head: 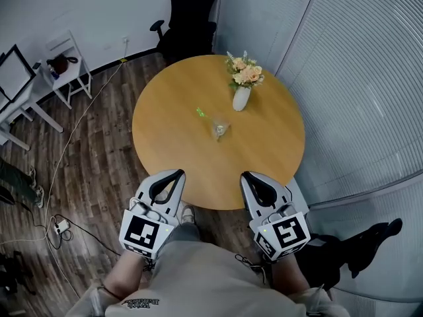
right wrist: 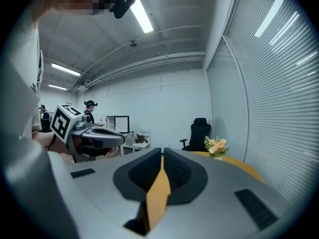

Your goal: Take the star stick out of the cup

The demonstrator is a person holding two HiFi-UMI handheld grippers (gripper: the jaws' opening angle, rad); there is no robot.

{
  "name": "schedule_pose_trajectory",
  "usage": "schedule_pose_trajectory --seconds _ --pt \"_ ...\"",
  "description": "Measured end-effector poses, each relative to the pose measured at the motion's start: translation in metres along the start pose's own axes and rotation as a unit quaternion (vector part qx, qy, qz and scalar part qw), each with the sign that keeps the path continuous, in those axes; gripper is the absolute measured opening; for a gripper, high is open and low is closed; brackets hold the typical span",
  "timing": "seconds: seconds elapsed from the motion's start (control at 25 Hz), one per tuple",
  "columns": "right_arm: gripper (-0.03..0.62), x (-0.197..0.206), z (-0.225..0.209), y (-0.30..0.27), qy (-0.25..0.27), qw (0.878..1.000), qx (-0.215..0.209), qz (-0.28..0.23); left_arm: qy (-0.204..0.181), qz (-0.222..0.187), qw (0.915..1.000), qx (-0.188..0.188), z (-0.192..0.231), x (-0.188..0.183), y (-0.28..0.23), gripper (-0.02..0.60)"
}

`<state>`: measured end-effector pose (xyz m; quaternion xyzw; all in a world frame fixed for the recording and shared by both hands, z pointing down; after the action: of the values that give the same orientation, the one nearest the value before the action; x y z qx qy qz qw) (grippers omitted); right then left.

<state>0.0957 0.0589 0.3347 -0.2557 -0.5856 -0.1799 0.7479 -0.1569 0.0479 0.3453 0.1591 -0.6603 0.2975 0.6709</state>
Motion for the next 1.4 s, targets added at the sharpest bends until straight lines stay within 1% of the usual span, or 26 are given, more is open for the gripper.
schedule_pose_trajectory --seconds 0.08,0.24,0.36,0.52,0.72,0.88,0.96,1.2,1.4 --pt "0.037 -0.004 -0.002 -0.016 -0.001 1.0 0.005 0.002 0.008 0.005 0.9999 0.003 0.015 -0.003 -0.006 0.023" --pt "0.037 -0.012 -0.002 -0.046 -0.001 1.0 0.016 0.008 0.001 0.009 0.9998 0.015 0.048 -0.006 -0.015 0.023" --pt "0.037 -0.017 -0.003 -0.067 0.002 1.0 0.021 0.012 0.012 0.008 0.9996 0.024 0.067 -0.011 -0.024 0.023" --pt "0.037 -0.024 -0.003 -0.089 0.009 0.999 0.028 0.017 0.005 0.005 0.9991 0.042 0.093 -0.013 -0.038 0.023" --pt "0.037 -0.028 -0.007 -0.111 -0.011 0.999 0.038 0.019 0.014 0.011 0.9981 0.058 0.118 -0.014 -0.053 0.023" --pt "0.037 -0.027 -0.013 -0.124 -0.01 0.998 0.047 0.029 0.021 0.009 0.9977 0.064 0.131 -0.014 -0.066 0.023" --pt "0.037 -0.025 -0.015 -0.127 -0.009 0.998 0.048 0.034 0.019 0.008 0.9977 0.065 0.136 -0.012 -0.071 0.023" --pt "0.037 -0.024 -0.023 -0.135 -0.013 0.998 0.051 0.039 0.019 0.012 0.9976 0.066 0.141 -0.012 -0.078 0.023" --pt "0.037 -0.02 -0.035 -0.138 -0.013 0.998 0.044 0.039 0.022 0.015 0.9983 0.052 0.141 -0.013 -0.086 0.023"
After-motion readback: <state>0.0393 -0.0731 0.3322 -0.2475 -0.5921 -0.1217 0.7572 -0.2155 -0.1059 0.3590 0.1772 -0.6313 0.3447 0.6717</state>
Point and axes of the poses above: the fingertips, and each gripper's own axes: y backward along the fingers, z to its left, x out of its underside, the point moved 10 cm from there along y, backward along the fingers, and after that the axes turned 11 degrees about y, right-handed, at the moved point
